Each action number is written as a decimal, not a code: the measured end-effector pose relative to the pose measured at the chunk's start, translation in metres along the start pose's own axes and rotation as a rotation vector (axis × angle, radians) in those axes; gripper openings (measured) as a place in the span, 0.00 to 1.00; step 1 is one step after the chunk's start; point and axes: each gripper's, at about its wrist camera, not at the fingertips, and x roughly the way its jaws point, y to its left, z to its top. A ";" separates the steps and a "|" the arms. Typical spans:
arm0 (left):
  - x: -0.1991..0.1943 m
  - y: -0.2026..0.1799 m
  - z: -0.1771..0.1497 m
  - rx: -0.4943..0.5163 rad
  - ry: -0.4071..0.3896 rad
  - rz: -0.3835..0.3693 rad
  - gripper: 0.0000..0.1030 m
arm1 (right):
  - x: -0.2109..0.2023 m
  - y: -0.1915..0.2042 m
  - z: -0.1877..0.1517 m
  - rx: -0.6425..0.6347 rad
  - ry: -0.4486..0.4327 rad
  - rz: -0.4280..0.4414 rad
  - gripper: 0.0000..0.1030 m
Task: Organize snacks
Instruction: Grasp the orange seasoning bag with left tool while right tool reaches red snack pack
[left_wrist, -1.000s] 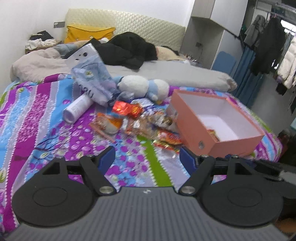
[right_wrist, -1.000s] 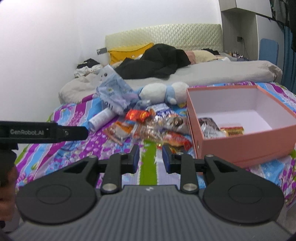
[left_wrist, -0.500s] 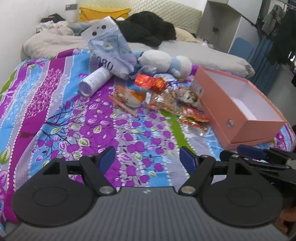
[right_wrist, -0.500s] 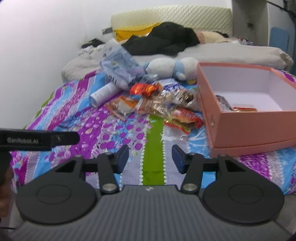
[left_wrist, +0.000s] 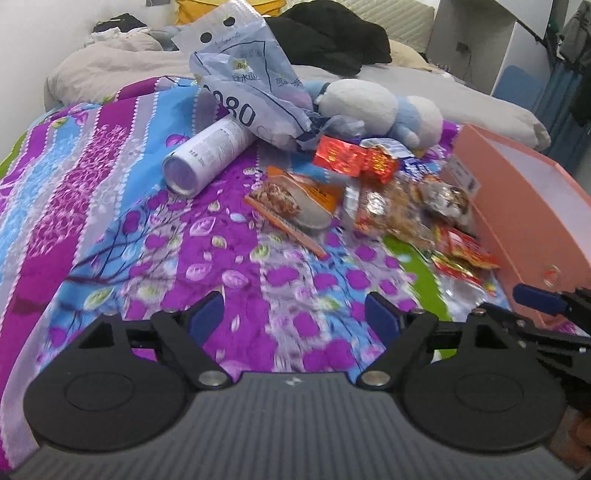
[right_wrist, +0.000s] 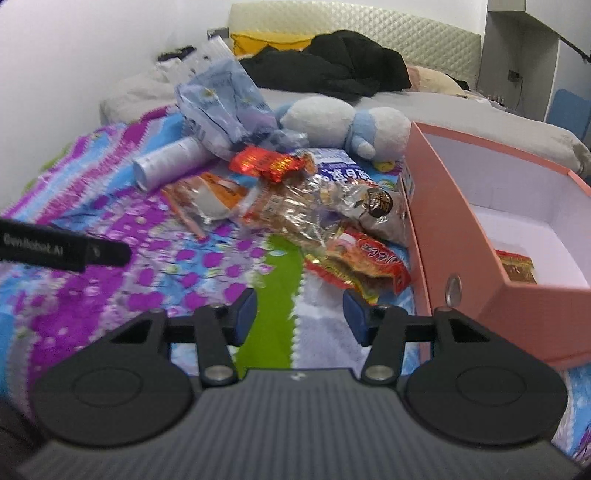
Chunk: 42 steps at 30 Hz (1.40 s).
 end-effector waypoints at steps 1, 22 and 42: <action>0.008 0.001 0.004 0.003 0.002 -0.002 0.86 | 0.006 0.000 0.000 -0.015 0.006 -0.011 0.51; 0.135 0.014 0.065 -0.050 -0.033 -0.040 0.85 | 0.091 -0.006 0.000 -0.190 0.021 -0.109 0.50; 0.082 0.021 0.037 -0.176 -0.004 -0.089 0.39 | 0.043 0.005 0.001 -0.225 0.027 -0.040 0.18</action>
